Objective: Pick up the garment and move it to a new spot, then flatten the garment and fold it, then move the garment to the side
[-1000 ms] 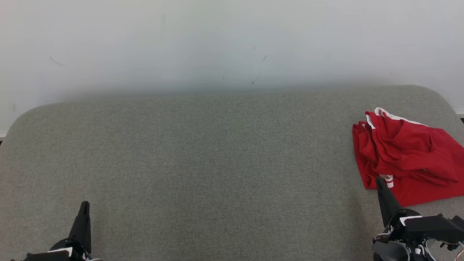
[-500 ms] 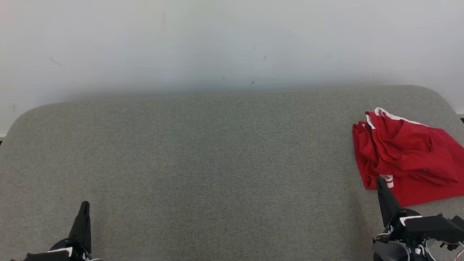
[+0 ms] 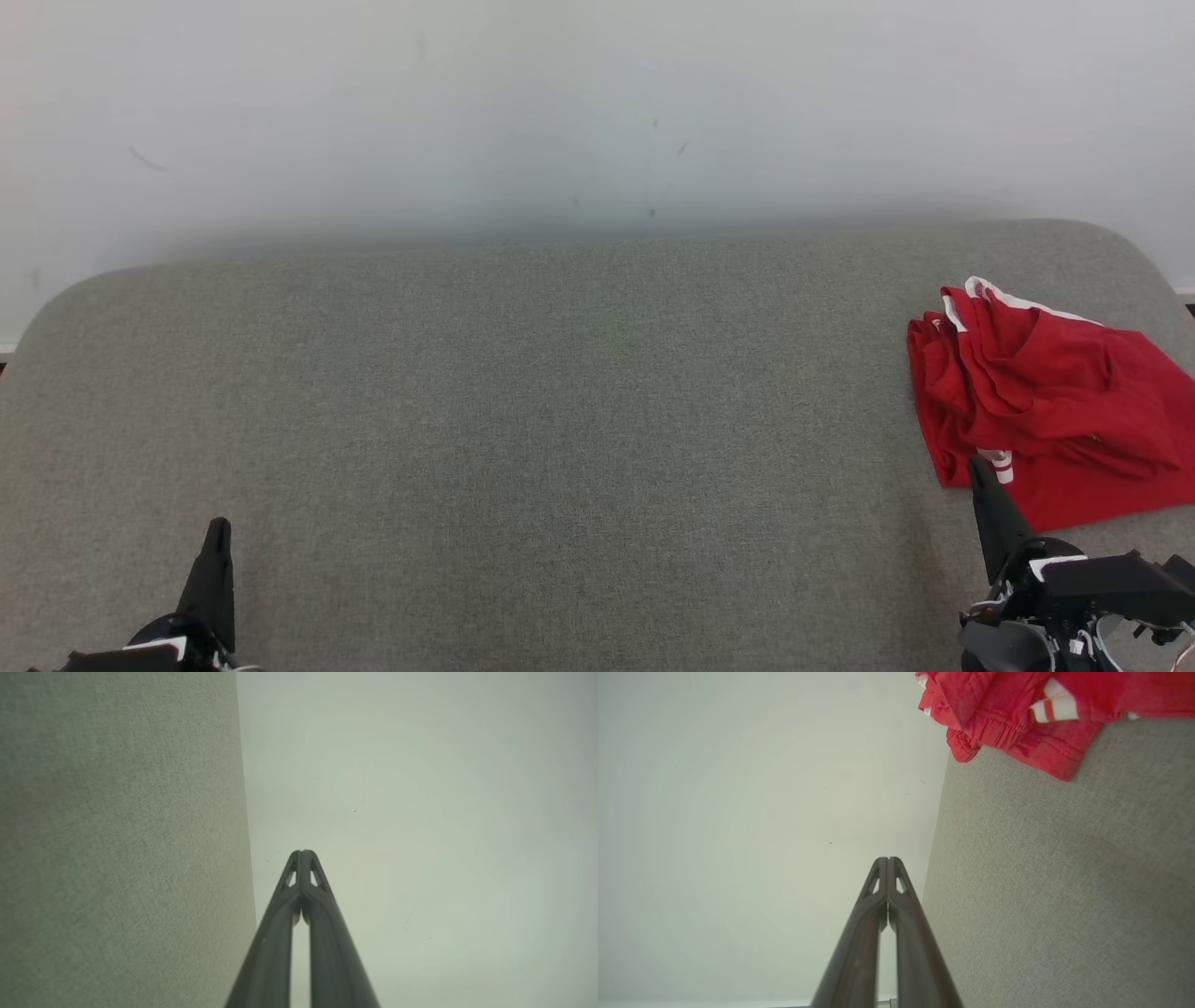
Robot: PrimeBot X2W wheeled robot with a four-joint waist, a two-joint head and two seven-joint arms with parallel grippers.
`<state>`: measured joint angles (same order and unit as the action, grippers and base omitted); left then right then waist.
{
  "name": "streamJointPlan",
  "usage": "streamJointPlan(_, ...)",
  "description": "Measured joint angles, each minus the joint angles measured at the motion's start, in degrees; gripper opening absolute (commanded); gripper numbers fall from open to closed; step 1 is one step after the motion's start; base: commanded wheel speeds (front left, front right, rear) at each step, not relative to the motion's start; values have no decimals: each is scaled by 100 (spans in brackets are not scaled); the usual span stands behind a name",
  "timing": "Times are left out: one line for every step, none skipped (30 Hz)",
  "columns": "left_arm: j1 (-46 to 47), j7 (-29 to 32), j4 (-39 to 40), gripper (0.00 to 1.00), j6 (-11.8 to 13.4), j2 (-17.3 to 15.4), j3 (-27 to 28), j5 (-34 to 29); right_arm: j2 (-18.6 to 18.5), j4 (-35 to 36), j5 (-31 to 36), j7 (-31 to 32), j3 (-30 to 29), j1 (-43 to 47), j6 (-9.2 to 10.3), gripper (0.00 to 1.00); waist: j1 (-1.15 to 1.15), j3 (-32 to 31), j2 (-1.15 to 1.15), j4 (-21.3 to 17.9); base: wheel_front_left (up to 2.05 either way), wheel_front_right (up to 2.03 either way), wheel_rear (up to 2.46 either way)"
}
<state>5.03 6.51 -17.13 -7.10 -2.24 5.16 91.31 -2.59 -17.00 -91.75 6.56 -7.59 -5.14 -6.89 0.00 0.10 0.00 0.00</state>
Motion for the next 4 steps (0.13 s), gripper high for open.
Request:
streamJointPlan(0, 0, 1, 0, 0, 1, 0, 0, 0, 0, 0, 0, 0, 0, 0, 0, 0, 0, 0, 0, 0, 0, 0)
streamJointPlan(0, 0, 1, 0, 0, 1, 0, 0, 0, 0, 0, 0, 0, 0, 0, 0, 0, 0, 0, 0, 0, 0, 0)
streamJointPlan(0, 0, 1, 0, 0, 1, 0, 0, 0, 0, 0, 0, 0, 0, 0, 0, 0, 0, 0, 0, 0, 0, 0)
streamJointPlan(0, 0, 1, 0, 0, 1, 0, 0, 0, 0, 0, 0, 0, 0, 0, 0, 0, 0, 0, 0, 0, 0, 0)
